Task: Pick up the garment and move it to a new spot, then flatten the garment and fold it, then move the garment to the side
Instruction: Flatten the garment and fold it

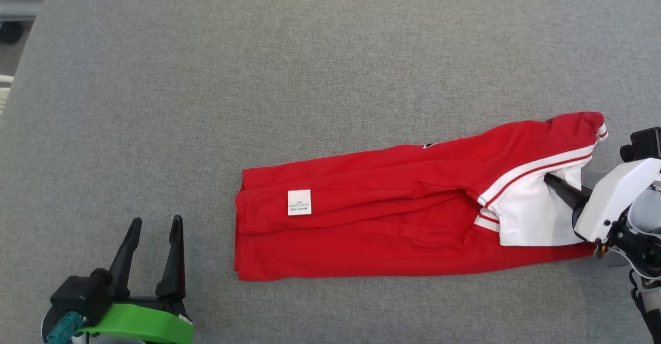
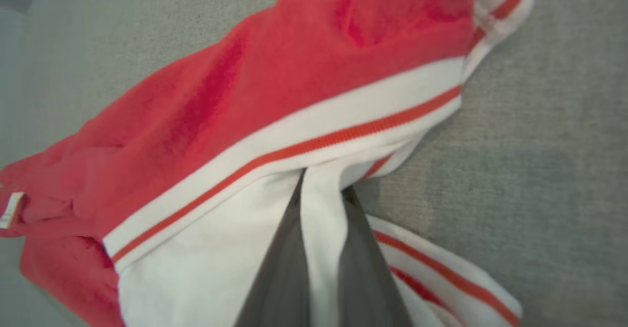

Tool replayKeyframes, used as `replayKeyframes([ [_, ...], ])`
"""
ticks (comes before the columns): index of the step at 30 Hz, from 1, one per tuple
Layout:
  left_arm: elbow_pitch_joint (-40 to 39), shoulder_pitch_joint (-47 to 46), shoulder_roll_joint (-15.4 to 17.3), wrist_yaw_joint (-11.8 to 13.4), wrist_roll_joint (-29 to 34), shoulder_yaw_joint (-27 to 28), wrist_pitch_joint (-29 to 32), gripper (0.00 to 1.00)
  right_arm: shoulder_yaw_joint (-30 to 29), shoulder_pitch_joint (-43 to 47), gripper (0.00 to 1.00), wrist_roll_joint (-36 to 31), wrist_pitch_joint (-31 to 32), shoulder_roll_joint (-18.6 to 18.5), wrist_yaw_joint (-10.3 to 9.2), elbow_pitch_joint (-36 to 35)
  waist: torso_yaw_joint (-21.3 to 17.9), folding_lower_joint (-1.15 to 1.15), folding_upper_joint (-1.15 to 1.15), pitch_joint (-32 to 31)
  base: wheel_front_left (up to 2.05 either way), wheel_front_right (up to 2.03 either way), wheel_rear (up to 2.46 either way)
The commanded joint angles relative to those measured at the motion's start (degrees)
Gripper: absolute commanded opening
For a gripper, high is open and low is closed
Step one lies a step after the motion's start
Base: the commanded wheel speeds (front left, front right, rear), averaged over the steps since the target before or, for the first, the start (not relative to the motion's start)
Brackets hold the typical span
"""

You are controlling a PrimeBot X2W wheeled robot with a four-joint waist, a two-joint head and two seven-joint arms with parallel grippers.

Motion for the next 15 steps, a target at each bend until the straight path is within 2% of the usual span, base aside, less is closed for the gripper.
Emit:
replayKeyframes([
  [1, 0.7, 0.8, -0.3, -0.6, 0.8, 0.6, -0.3, 1.00, -0.9, 1.1, 0.00, 1.2, -0.6, -0.3, 0.03, 0.7, -0.5, 0.00, 0.40, -1.7, 0.00, 0.00, 0.00],
  [7, 2.8, 2.5, -2.1, -3.9, 2.6, 3.3, -0.2, 1.00, -9.5, 4.8, 0.00, 5.7, -0.3, -3.0, 0.02, 2.8, -1.0, 0.00, 0.40, -6.0, 0.00, 0.00, 0.00],
  [13, 3.6, 2.7, -3.3, -6.3, 4.6, 3.5, -0.2, 1.00, -20.6, 7.7, 0.00, 5.5, 0.6, -5.2, 0.02, 2.7, -1.6, 0.00, 0.40, -8.2, 0.00, 0.00, 0.00],
  [15, 3.7, 2.6, -3.4, -6.6, 4.8, 3.4, -0.2, 1.00, -21.8, 8.0, 0.00, 5.3, 0.7, -5.1, 0.02, 2.1, -1.6, 0.00, 0.40, -8.5, 0.00, 0.00, 0.00],
])
